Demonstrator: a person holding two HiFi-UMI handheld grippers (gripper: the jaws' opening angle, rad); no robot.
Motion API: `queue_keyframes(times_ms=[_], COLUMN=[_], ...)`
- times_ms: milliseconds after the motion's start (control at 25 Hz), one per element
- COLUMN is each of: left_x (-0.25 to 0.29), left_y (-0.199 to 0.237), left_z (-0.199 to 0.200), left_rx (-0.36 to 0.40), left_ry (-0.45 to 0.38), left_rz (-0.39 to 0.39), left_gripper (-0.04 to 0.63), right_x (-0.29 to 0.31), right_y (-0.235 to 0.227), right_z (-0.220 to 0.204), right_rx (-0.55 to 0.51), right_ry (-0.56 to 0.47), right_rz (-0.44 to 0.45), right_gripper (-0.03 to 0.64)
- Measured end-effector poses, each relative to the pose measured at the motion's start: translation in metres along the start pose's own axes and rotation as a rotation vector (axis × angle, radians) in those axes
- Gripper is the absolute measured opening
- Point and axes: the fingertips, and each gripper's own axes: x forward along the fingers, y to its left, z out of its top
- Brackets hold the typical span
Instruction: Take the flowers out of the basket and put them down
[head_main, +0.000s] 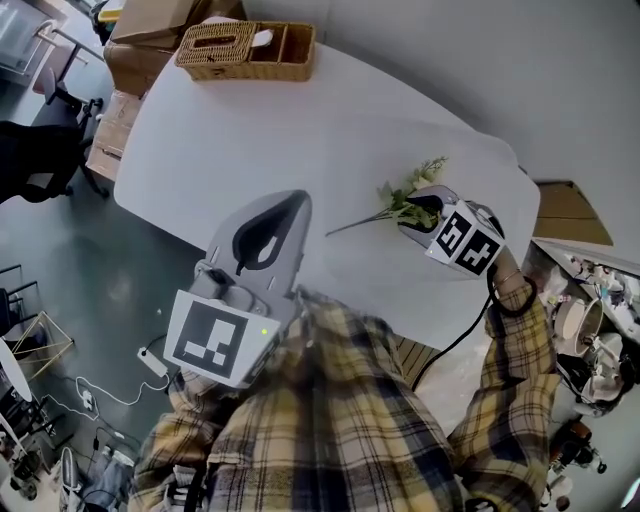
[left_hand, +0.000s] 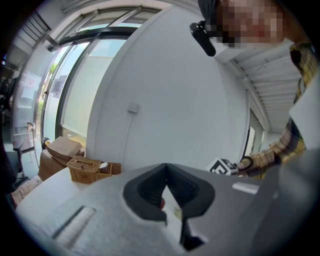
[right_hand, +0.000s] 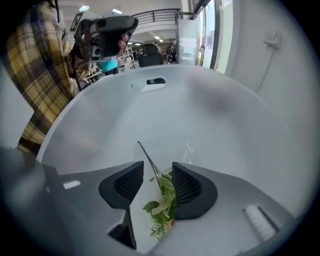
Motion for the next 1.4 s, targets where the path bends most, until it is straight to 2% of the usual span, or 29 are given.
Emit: queue_keyframes(times_ms=[200, 360, 720, 1000, 1080, 1200, 1400], left_x=[0.000, 0.001, -0.002, -0.006, -0.006, -0.008, -0.009], left_y=[0.000, 0.004, 0.011, 0.014, 0.015, 0.017, 0.021], left_z=[0.004, -0.002, 0.000, -0.010, -0.006, -0.006, -0.004], left_rx=[-0.004, -0.009, -0.021, -0.025, -0.037, -0.052, -0.058], left_ry=[-0.032, -0.010, -0.033, 0.011, -0.010, -0.018, -0.015], left_rz=[0.003, 0.012, 0.040, 0.047, 0.045, 0.053, 0.082], left_gripper=[0.002, 0.002, 0.002, 0.002, 0.002, 0.002, 0.002], right_x=[0.024, 0.043, 0.079, 0.095, 0.098, 0.102, 0.099], right_y=[0.002, -0.004, -0.006, -0.011, -0.011, -0.011, -0.011], right_z=[-0.024, -0.037, -0.055, -0.070, -0.074, -0.079, -0.078], right_rx=[-0.096, -0.182, -0.288, -0.262, -0.273, -0.297, -0.287], right_ry=[0.123, 0.192, 0.288, 0.322, 0.343, 0.370, 0.355], right_rz=[0.035, 0.049, 0.099, 0.113, 0.115, 0.103, 0.104], right_gripper=[0.216, 0.258, 0.268, 0.221, 0.212, 0.164, 0.098])
